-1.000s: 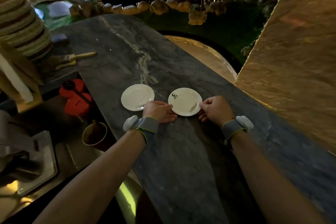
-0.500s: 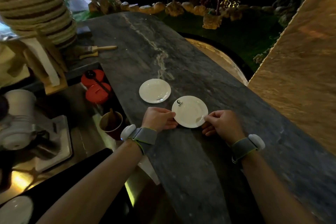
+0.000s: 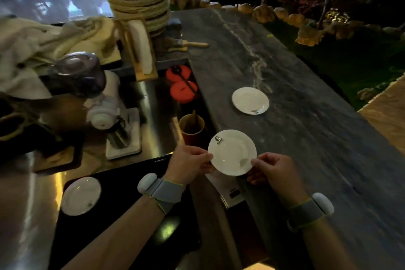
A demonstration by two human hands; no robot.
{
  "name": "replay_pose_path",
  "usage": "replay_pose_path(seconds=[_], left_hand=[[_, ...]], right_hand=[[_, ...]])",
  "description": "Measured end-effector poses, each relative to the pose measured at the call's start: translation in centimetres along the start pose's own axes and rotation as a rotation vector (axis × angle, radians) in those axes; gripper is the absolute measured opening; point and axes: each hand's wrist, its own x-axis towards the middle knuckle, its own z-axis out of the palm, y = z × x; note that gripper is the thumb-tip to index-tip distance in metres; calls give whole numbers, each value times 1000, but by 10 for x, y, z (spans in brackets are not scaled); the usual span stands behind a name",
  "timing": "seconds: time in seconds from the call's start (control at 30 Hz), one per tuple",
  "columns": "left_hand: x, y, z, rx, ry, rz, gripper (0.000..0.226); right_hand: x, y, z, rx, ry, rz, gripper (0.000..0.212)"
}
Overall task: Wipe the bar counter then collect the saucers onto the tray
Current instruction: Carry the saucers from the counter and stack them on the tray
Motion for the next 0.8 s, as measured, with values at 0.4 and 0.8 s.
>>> replay_pose_path(seconds=[0.4,0.8], left_hand=[[-44,-67,-154,-148,145,-66,7],[-72,-163,-277,-274,251,-205,9]], right_hand=[[-26,11,151,-82,-158,-21,9],[-38,63,293,-146,-345,165,9]])
